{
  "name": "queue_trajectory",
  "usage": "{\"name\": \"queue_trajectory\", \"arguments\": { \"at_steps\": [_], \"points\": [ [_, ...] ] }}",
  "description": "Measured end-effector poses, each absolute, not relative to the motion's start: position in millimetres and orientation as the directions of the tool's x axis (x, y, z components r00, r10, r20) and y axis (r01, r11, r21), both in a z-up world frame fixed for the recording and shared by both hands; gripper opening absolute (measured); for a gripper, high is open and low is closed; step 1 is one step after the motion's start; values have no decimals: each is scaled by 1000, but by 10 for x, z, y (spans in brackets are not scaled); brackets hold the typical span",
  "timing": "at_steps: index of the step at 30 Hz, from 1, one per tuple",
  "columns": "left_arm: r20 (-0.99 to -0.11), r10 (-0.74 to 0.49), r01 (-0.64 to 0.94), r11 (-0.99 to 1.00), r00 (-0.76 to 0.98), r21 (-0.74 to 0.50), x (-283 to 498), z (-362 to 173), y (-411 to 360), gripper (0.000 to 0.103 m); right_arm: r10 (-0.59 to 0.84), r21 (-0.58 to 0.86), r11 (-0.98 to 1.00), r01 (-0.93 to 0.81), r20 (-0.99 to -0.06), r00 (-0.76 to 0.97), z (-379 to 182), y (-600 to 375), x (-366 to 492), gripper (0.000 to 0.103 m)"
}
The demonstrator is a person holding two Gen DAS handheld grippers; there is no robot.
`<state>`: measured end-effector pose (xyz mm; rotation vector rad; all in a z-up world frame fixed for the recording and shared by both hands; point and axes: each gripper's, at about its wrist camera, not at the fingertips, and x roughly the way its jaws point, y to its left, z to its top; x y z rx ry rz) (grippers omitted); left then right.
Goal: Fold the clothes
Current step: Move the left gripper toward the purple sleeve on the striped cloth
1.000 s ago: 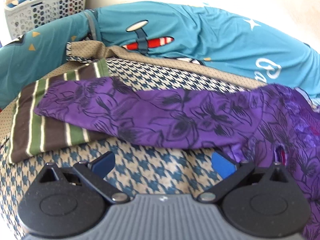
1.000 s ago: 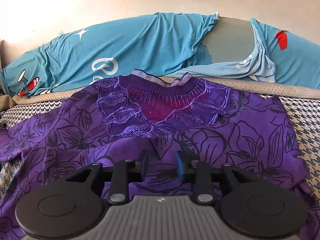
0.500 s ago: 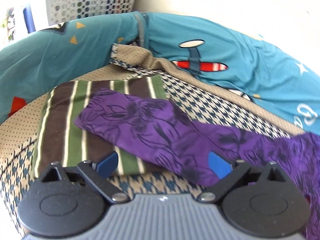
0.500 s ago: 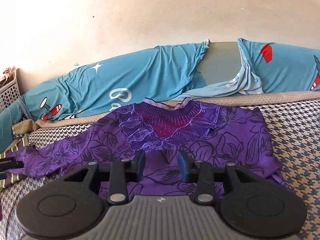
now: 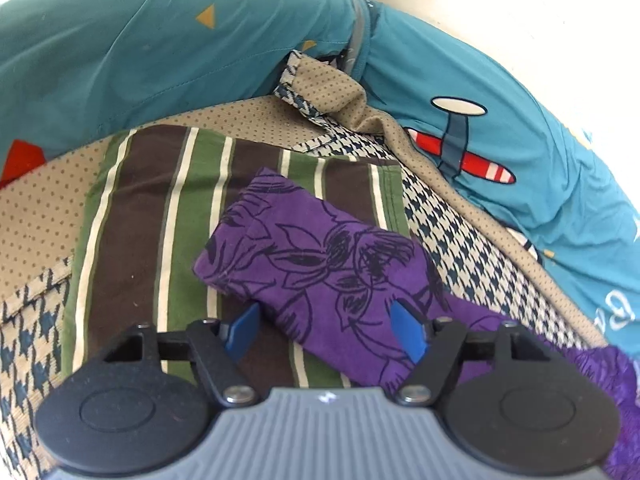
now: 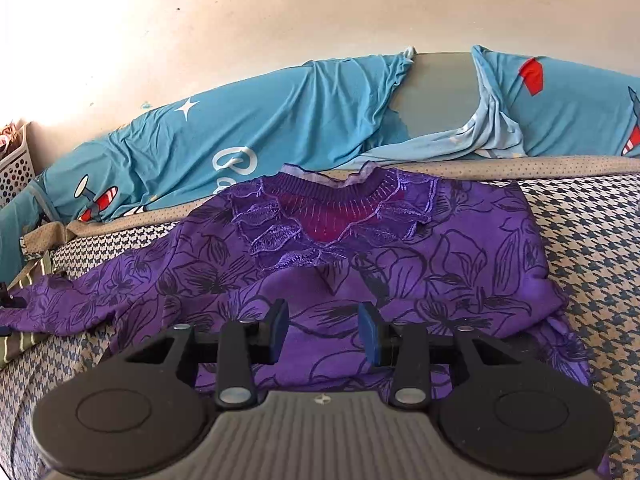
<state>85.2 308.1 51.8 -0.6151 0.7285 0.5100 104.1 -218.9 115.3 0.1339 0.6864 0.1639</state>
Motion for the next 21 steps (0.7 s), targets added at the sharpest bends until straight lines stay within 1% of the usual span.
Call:
{"name": "queue_trajectory", "arguments": {
  "at_steps": [3,9,12,16,19,20,21],
  "points": [
    [-729,201,-607,714,655,-349,874,509,3147,61,194,160,980,-120,-625,756,1125,-2134,1059,38],
    [-730,179,-615,688,660,-387,881,469,3224,60,199,147,980,-136,-637,745,1074,-2069,1093,38],
    [-750,192,-638,678,633,-365,870,461,3209,60,201,141,979,-144,-642,740,1048,-2036,1110,38],
    [-748,205,-657,655,631,-374,841,448,3194,61,202,137,979,-149,-650,733,1021,-2011,1125,38],
    [-746,227,-667,650,627,-363,869,432,3176,59,204,137,979,-151,-654,729,1009,-2001,1130,38],
    [-744,233,-669,649,627,-361,880,434,3169,51,204,136,979,-152,-655,728,1007,-1996,1130,38],
    [-743,238,-671,651,625,-356,895,436,3163,39,203,134,979,-153,-656,727,1005,-1993,1129,38]
  ]
}}
